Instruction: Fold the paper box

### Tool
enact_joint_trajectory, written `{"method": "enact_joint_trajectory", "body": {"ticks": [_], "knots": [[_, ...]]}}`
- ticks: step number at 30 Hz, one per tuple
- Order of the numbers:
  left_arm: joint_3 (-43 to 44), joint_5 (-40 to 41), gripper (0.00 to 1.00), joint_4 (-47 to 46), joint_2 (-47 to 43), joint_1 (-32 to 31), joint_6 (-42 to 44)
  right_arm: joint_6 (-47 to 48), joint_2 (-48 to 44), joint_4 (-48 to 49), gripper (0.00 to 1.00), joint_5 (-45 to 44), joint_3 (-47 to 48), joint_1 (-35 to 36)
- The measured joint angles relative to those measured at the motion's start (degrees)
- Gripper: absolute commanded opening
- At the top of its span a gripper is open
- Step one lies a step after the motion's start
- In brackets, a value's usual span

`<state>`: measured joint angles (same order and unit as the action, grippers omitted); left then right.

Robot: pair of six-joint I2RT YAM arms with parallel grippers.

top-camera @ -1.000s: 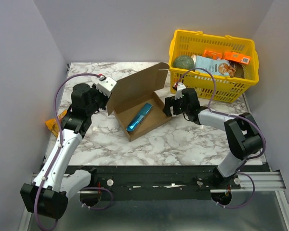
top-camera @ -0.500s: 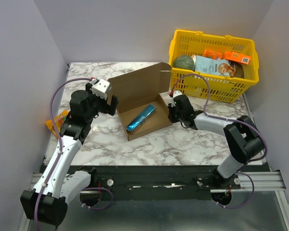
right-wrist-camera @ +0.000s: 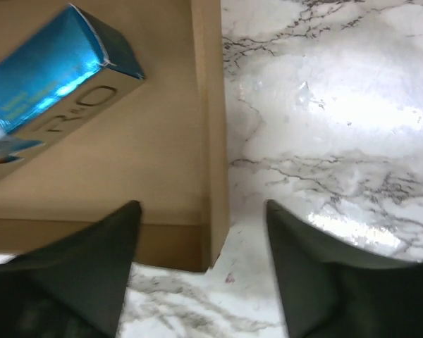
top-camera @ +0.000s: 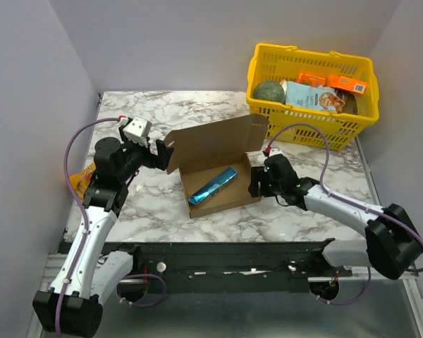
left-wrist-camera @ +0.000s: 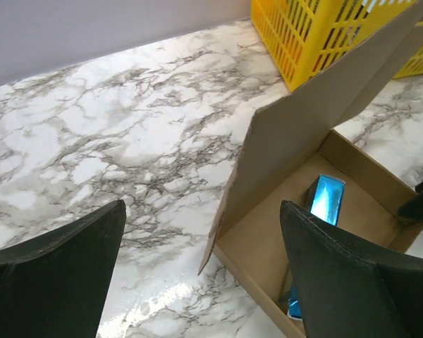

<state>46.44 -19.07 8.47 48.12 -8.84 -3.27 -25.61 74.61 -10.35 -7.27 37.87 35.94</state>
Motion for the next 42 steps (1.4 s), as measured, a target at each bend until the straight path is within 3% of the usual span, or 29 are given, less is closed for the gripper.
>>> {"method": "enact_joint_trajectory", "body": {"ticks": [5,10,19,25,34,35,42], "knots": [[-0.1,-6.7,0.99,1.6,0.0,1.4,0.7,4.0,-7.1,-4.4,0.98,1.7,4.9,-2.3],[-0.6,-9.0,0.99,4.7,0.2,1.8,1.8,11.7,-10.0,-2.4,0.99,6.8,11.0,-11.7],[-2.0,-6.8,0.98,7.8,0.8,2.0,3.7,22.3,-1.8,5.8,0.99,16.8,15.0,-19.8],[-2.0,-6.2,0.89,8.0,2.9,2.0,4.0,26.8,2.1,10.7,0.99,22.6,15.5,-21.2],[-2.0,-6.1,0.66,8.0,6.8,2.0,4.1,30.4,5.6,16.5,0.95,28.3,15.8,-21.4],[-2.0,-6.1,0.6,8.0,7.1,2.0,4.1,30.4,6.0,17.6,0.94,29.3,15.8,-21.4],[-1.9,-6.6,0.39,7.6,8.0,2.0,3.8,30.9,8.4,21.5,0.73,35.5,16.4,-21.4]]}}
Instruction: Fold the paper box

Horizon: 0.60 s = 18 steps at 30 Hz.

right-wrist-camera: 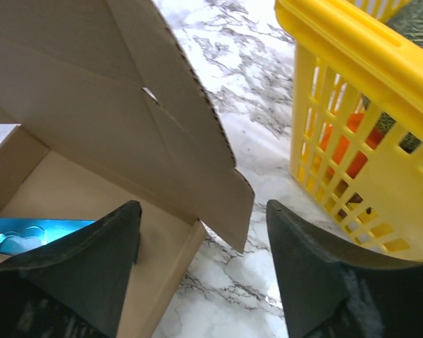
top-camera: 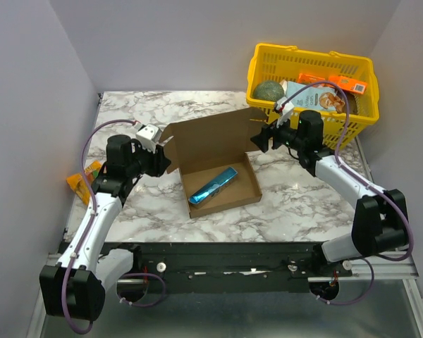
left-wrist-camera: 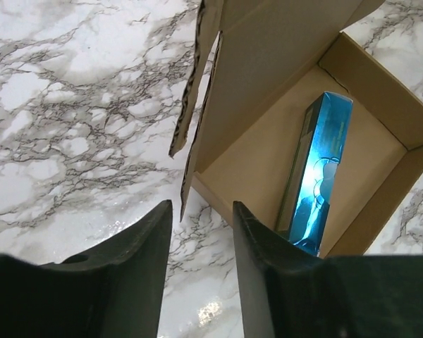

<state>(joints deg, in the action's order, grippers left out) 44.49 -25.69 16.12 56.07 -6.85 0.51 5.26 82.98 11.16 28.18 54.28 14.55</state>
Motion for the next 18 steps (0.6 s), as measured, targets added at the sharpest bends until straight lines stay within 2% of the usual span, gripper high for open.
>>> {"method": "enact_joint_trajectory", "body": {"ticks": [2,6,11,14,15,18], "knots": [[0.0,-0.4,0.28,-0.3,0.3,0.0,0.0,0.0,0.1,0.3,0.69,1.3,0.0,0.0],[0.1,-0.7,0.17,-0.8,0.7,0.0,-0.1,-0.4,0.1,1.5,0.59,3.6,0.0,0.0],[0.1,-0.9,0.04,-1.6,0.7,-0.5,-1.0,-1.6,0.0,1.7,0.5,5.4,-0.1,0.2],[0.1,-0.7,0.01,-2.2,0.7,-0.8,-1.9,-2.2,-0.7,2.1,0.39,5.5,-0.9,1.0],[0.1,-0.7,0.0,-2.3,0.8,-1.1,-2.3,-2.4,-1.2,2.1,0.29,5.6,-1.3,1.4],[0.1,0.2,0.0,-2.8,1.1,-2.3,-3.2,-2.5,-2.1,2.2,0.17,5.4,-2.2,2.8]]}}
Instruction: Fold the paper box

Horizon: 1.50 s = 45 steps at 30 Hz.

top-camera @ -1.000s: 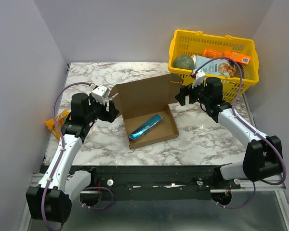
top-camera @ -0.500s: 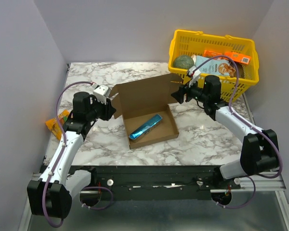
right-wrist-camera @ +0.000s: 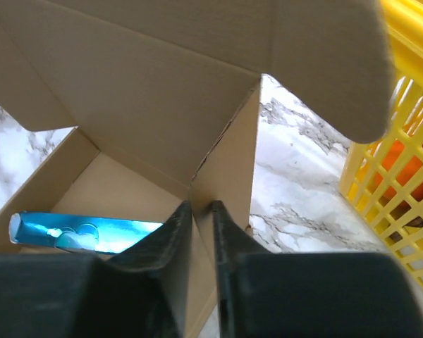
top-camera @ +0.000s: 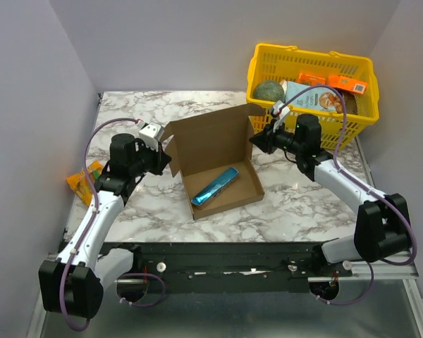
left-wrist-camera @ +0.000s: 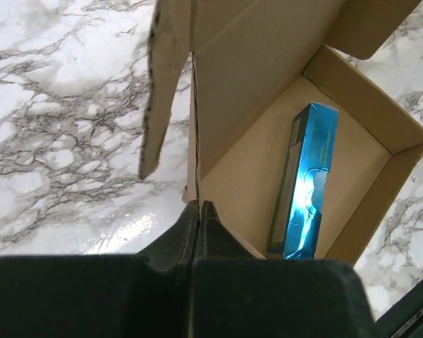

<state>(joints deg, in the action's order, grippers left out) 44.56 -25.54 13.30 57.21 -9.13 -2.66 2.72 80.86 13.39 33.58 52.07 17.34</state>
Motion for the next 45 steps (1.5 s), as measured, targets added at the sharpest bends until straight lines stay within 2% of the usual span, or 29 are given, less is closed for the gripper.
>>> {"method": "enact_joint_trajectory", "body": {"ticks": [4,8,15,20,28,45], "knots": [[0.9,3.5,0.0,-0.3,1.2,-2.7,-1.1,-0.1,-0.5,-0.2,0.09,-2.7,-0.1,1.5],[3.1,11.7,0.0,0.2,3.0,-8.2,-2.3,-0.4,-1.9,-0.5,0.01,-9.6,-0.8,3.5],[4.3,25.6,0.0,0.1,4.2,-14.1,-7.8,-2.8,-8.3,0.0,0.01,-24.8,-6.4,11.0],[1.1,31.9,0.0,-4.6,3.6,-17.8,-11.7,-5.5,-12.8,2.2,0.01,-34.0,-11.4,15.0],[-3.4,36.9,0.0,-11.3,2.6,-21.8,-16.3,-8.7,-16.2,5.3,0.01,-42.9,-16.2,18.4],[-16.9,41.8,0.0,-21.1,-5.2,-27.7,-22.9,-14.8,-19.3,5.4,0.01,-50.5,-23.3,24.4]]}}
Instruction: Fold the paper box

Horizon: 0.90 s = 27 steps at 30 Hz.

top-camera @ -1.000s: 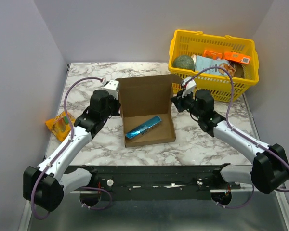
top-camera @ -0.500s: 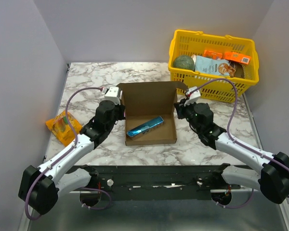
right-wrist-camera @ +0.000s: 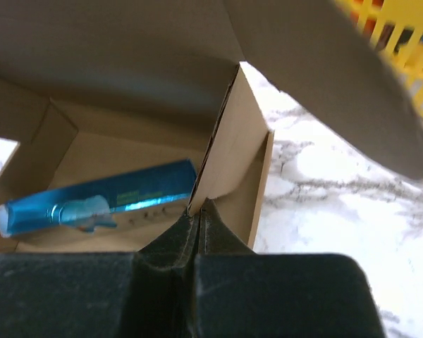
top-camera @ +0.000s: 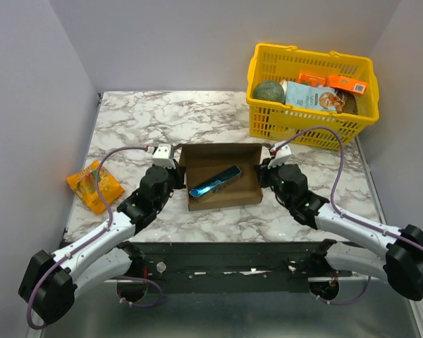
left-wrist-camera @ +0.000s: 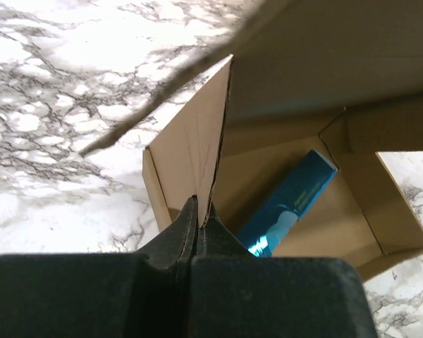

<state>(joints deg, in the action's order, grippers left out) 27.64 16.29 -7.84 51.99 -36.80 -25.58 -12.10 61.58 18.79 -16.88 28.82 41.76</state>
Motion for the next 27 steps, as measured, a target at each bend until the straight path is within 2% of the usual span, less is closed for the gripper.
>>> {"method": "enact_joint_trajectory", "body": {"ticks": [2,5,9,10,12,13,16,25,26,27], "knots": [[-1.4,0.4,0.0,-0.6,-0.5,-0.9,-0.3,-1.2,-0.5,-1.1,0.01,-0.5,-1.2,0.8],[-3.5,1.1,0.0,-2.0,-1.0,-2.7,-0.7,-3.1,-0.9,-2.7,0.1,-0.9,-2.7,1.9],[-6.7,3.0,0.0,-3.3,-2.8,-4.7,-0.8,-5.7,-2.8,-6.4,0.33,-1.5,-3.9,2.4],[-7.5,3.5,0.0,-3.3,-3.4,-5.1,-0.7,-6.3,-3.5,-7.4,0.45,-1.6,-3.9,2.4],[-8.8,3.8,0.0,-2.4,-4.2,-5.7,-0.8,-7.7,-5.1,-9.6,0.54,-1.7,-3.9,2.4],[-9.7,3.9,0.0,-1.7,-4.5,-5.9,-0.8,-8.2,-6.2,-10.8,0.63,-1.7,-3.9,2.4],[-11.8,4.2,0.0,0.8,-4.8,-6.1,-0.7,-9.8,-10.1,-14.3,0.72,-1.6,-3.9,2.4],[-12.1,4.6,0.0,2.1,-5.1,-6.5,-0.6,-12.4,-22.5,-27.6,0.76,1.0,-1.6,2.6],[-12.1,4.4,0.02,2.1,-5.6,-6.5,-0.5,-12.4,-23.7,-29.1,0.77,1.2,-0.8,2.6],[-12.1,4.2,0.09,2.2,-6.3,-6.5,-0.5,-12.4,-24.7,-30.2,0.77,1.4,-0.1,2.6]]}}
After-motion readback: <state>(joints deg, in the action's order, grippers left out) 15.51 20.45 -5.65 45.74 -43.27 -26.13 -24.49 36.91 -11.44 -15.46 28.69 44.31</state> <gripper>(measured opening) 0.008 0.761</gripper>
